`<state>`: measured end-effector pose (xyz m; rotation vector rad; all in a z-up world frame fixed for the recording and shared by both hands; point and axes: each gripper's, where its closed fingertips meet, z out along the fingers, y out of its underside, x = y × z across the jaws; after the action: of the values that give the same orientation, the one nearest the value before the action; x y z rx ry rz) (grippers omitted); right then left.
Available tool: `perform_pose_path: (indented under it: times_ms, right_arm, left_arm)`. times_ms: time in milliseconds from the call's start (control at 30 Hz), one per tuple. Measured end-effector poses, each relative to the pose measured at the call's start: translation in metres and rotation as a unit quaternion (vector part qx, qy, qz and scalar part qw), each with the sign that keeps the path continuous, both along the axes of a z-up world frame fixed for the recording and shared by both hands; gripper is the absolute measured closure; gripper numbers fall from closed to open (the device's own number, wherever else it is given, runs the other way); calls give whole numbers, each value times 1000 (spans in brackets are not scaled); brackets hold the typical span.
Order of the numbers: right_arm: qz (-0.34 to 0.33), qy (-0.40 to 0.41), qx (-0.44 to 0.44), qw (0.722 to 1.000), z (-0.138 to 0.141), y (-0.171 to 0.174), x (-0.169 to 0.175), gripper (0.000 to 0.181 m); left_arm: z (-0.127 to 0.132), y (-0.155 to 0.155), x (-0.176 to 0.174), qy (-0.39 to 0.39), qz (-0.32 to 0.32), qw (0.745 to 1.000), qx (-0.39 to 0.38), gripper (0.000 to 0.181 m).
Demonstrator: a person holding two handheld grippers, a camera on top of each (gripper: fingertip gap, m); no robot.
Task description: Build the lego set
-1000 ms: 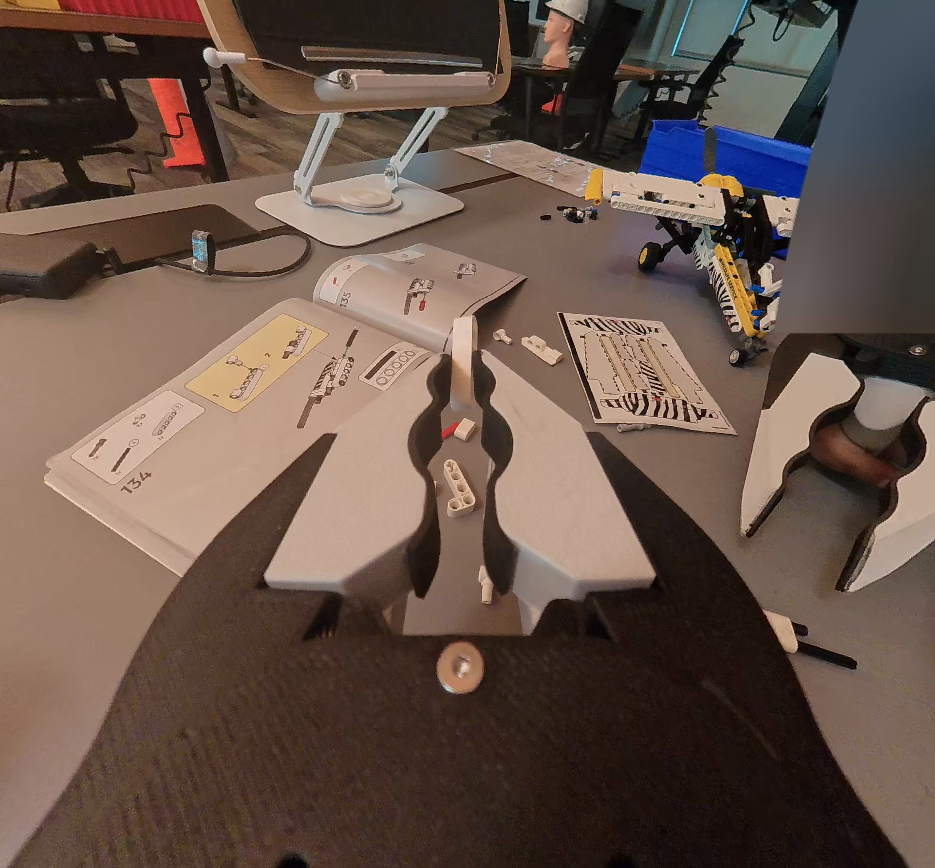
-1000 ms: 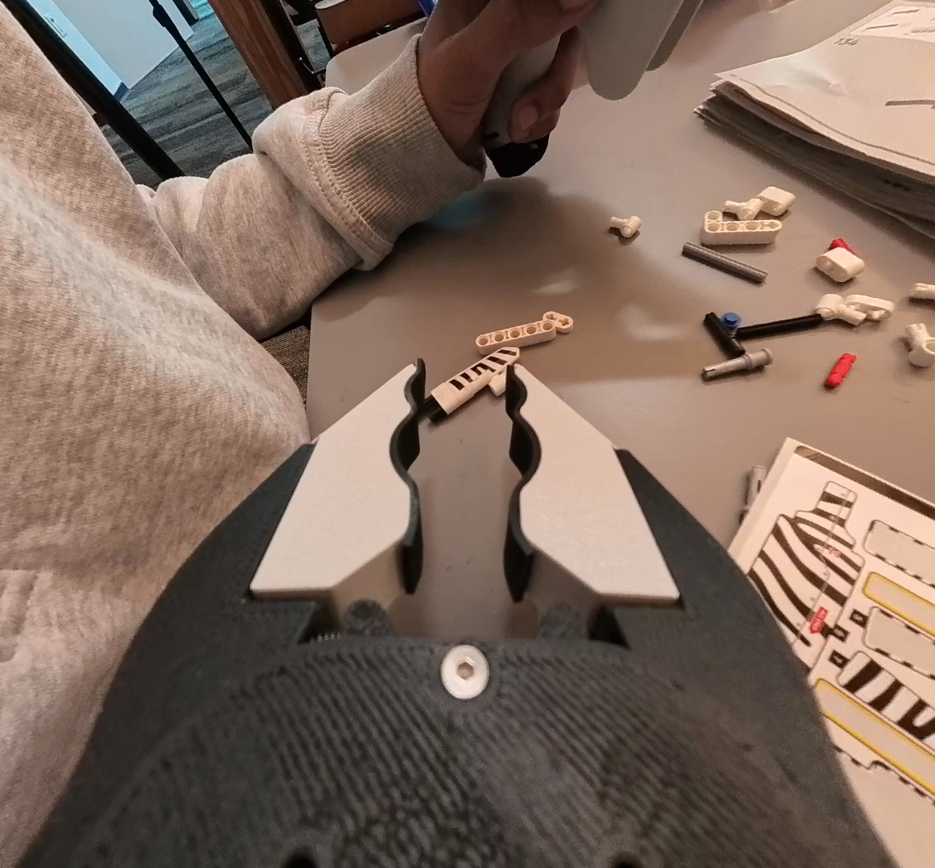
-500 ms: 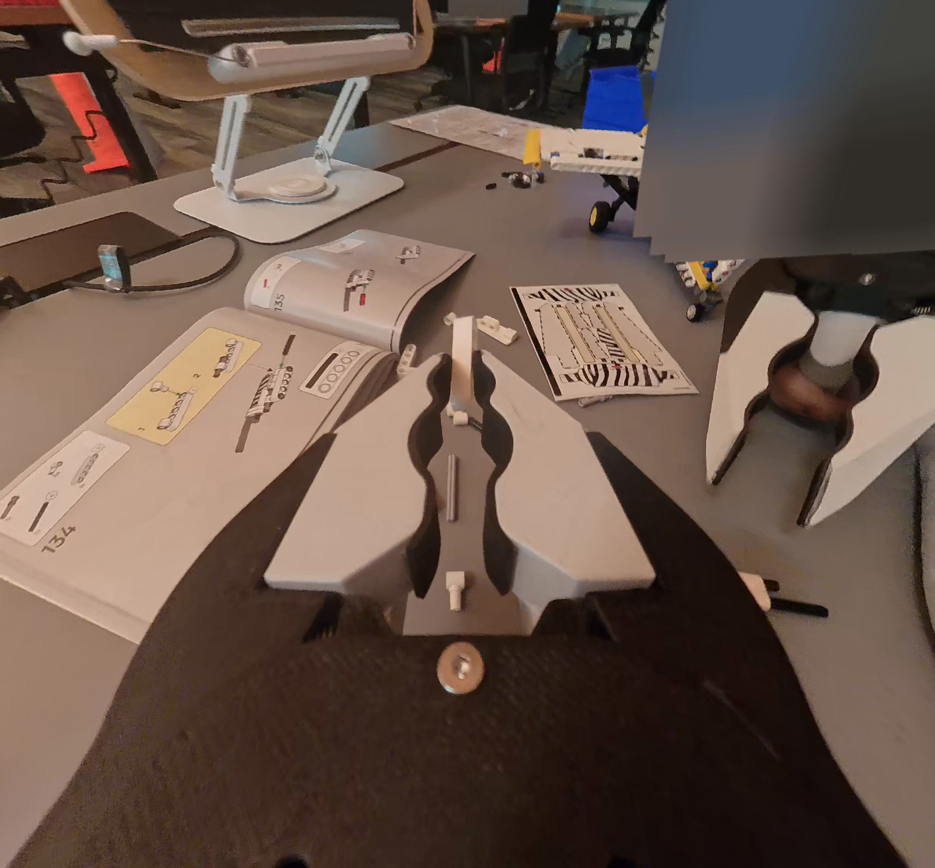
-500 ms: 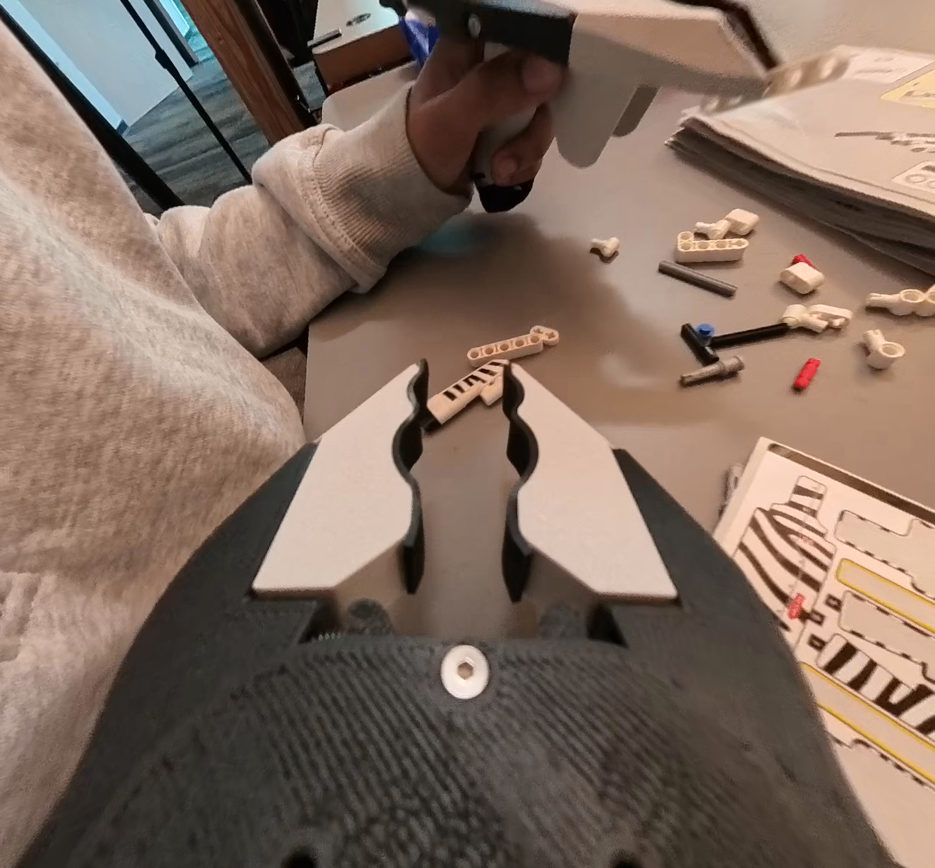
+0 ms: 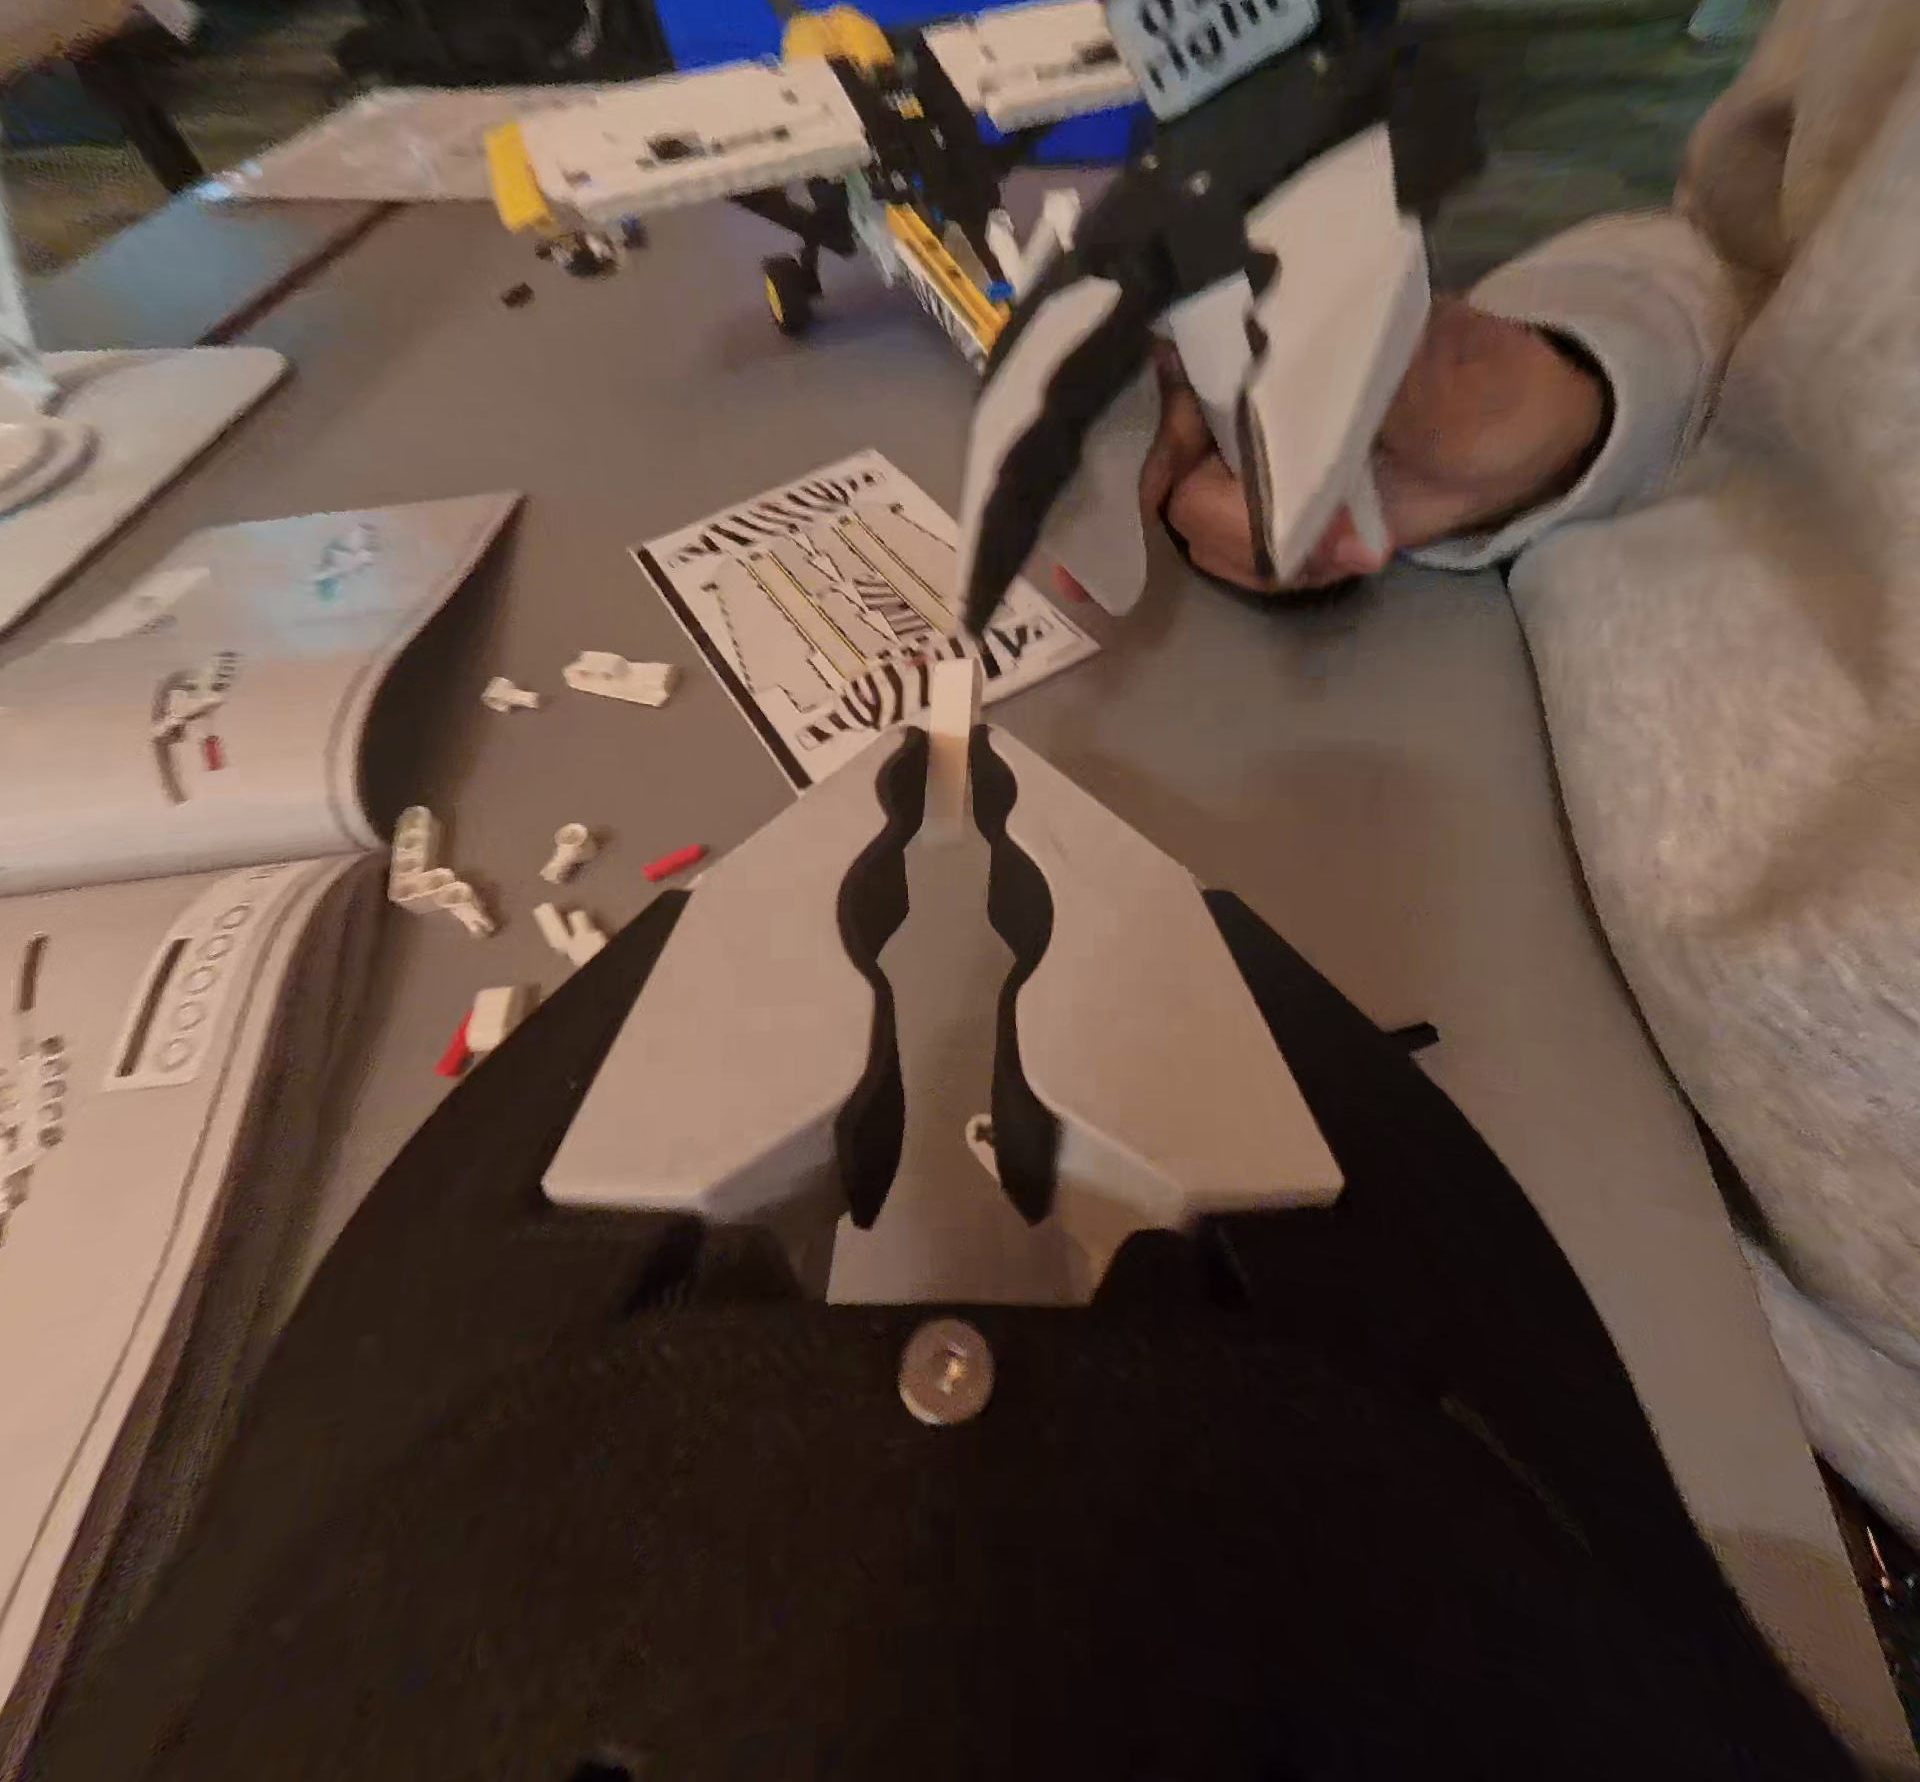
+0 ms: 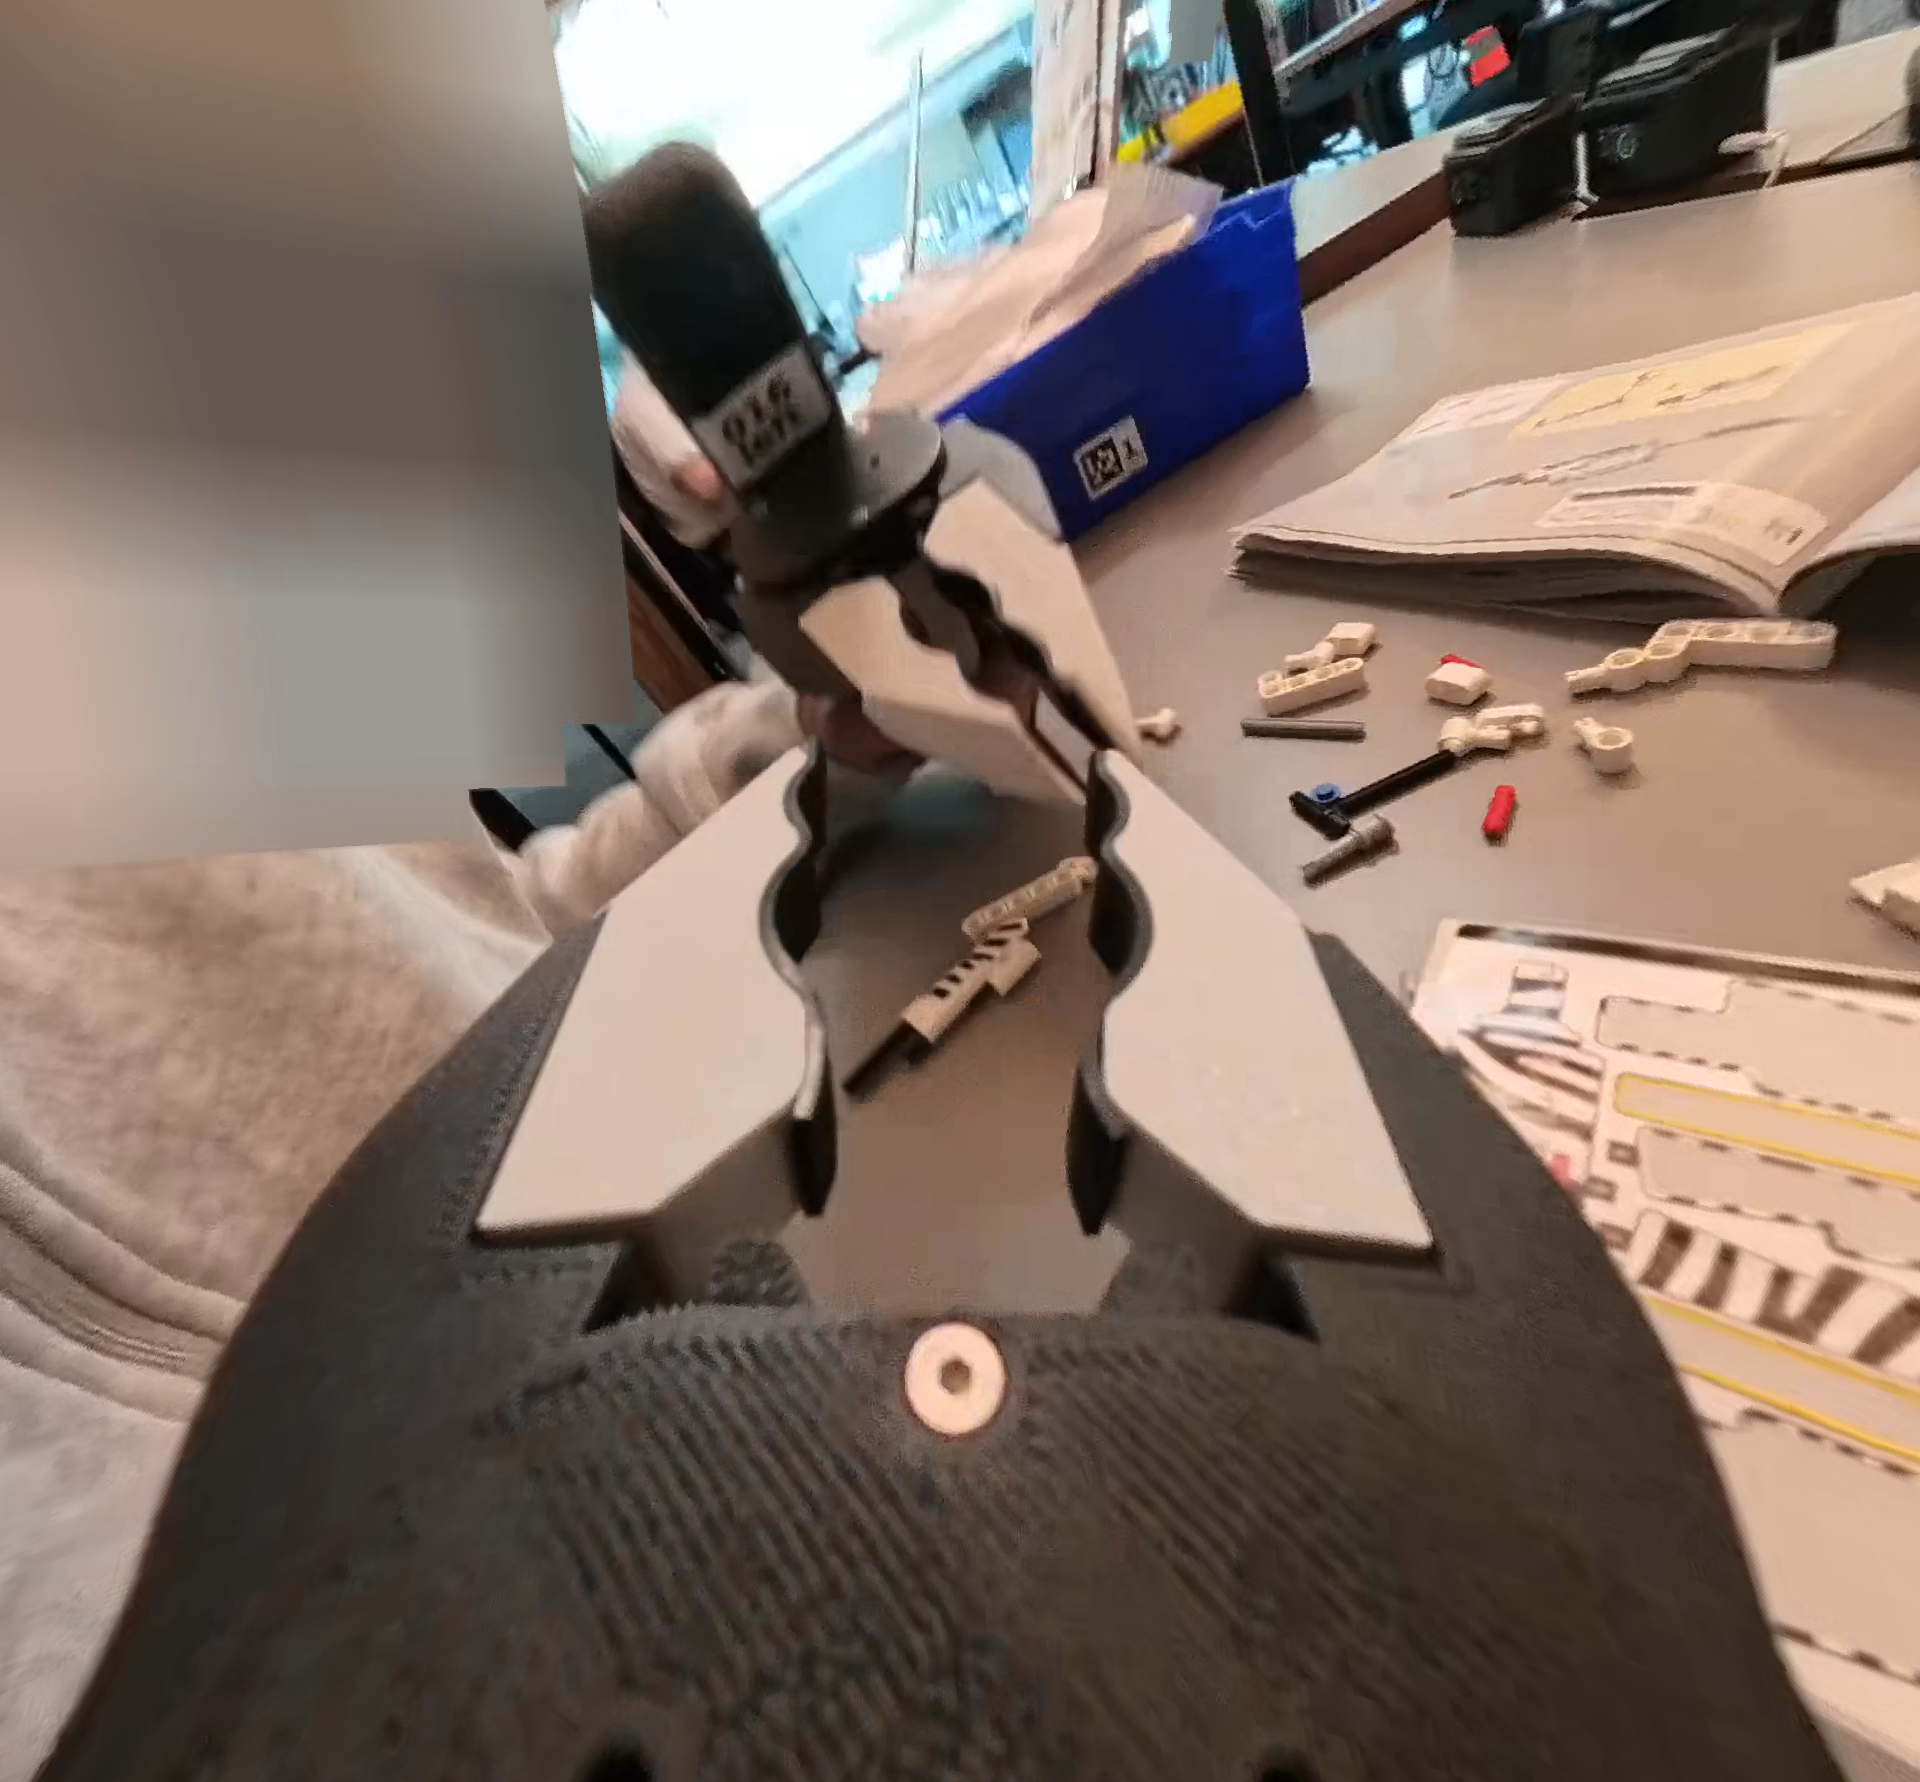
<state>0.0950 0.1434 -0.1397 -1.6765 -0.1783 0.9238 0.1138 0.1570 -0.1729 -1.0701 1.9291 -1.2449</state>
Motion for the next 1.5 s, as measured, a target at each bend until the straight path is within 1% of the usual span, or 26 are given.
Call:
perform_pose_path:
  times_ms: [67,100,167,300,367,467,567,767,833,933,1167,1200,1267,1333,1400,1500]
  right_arm:
    - [6,58,-15,998,2,0,6,131]
    - [13,73,-20,997,2,0,6,131]
    - [14,69,-30,997,-1,1,4,132]
    - [7,27,-38,999,-7,1,-1,138]
    - [7,21,-41,999,-9,1,-2,141]
    - [10,41,-46,998,-8,1,1,151]
    - [14,69,-47,996,-6,1,4,169]
    - [22,90,-56,994,-6,0,4,170]
    - [28,98,-61,993,-7,0,3,181]
    - [36,119,-71,990,-8,0,2,181]
    - [32,121,-69,990,-7,0,4,181]
    - [32,123,-58,990,-4,-1,5,181]
    - [22,124,-15,992,9,-3,9,181]
    - [-8,99,17,995,16,-2,14,171]
    - [-31,59,45,997,20,-3,14,165]
    - [-97,-13,78,992,25,-2,24,147]
  left_arm:
    - [-9,-6,2,20,-9,1000,17,172]
    - [-10,-8,2,21,-11,1000,19,172]
    - [-5,-11,2,11,-18,1000,10,172]
    - [5,-12,-1,-11,-26,1000,-9,173]
    - [7,-14,-2,-15,-31,999,-14,173]
    - [7,-14,-3,-17,-31,999,-4,173]
    - [10,-12,-3,-28,-24,999,3,173]
    - [11,-15,-4,-32,-32,999,6,173]
    - [11,-16,-5,-33,-33,999,8,173]
    - [12,-16,-5,-35,-34,999,6,173]
    - [11,-13,-4,-38,-23,999,16,173]
    - [12,-11,-4,-42,-15,999,22,173]
    - [17,3,-2,-66,27,996,54,174]
    - [27,10,-4,-99,52,991,73,173]
    - [36,13,-5,-125,67,986,85,173]
    - [38,13,-5,-150,89,973,153,174]
